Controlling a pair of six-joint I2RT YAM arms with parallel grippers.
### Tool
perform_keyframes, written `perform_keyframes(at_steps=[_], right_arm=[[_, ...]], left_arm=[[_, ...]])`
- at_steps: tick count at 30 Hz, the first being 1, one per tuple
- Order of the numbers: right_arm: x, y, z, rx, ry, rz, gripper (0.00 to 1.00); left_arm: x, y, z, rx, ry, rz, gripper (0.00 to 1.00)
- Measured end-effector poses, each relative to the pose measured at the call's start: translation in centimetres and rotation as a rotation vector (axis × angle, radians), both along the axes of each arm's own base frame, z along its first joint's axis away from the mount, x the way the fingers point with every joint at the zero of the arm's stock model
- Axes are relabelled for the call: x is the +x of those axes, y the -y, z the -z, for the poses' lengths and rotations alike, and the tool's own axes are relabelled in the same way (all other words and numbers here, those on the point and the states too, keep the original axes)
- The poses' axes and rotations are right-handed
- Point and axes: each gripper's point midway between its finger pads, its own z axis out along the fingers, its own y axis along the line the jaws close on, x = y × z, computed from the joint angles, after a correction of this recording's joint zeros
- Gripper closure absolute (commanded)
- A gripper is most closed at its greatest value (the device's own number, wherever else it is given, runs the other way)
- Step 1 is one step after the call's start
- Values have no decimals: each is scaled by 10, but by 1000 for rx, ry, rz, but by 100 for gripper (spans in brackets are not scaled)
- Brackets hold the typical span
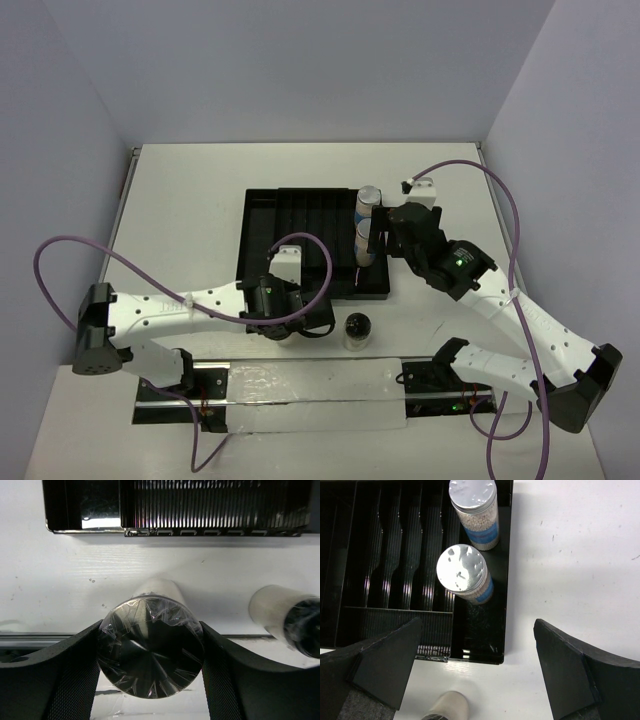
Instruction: Organize the condiment bottles
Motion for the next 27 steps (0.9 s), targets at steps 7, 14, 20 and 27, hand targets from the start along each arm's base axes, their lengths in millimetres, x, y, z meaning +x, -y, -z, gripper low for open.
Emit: perform_keyframes(at_steps=[7, 14, 20, 27], right_arm=[[0, 0, 0, 1, 2, 0, 0], [0, 0, -1, 1, 2, -1, 0], [-1, -3, 0, 9, -6, -16, 0], [-6, -10, 4, 13, -33, -61, 0]], left_arm=[[25, -8, -65, -139, 66, -48, 90], [92, -58, -105, -133, 183, -187, 90], [157, -90, -116, -81, 264, -273, 90], [223, -93, -98, -46, 287, -294, 90]])
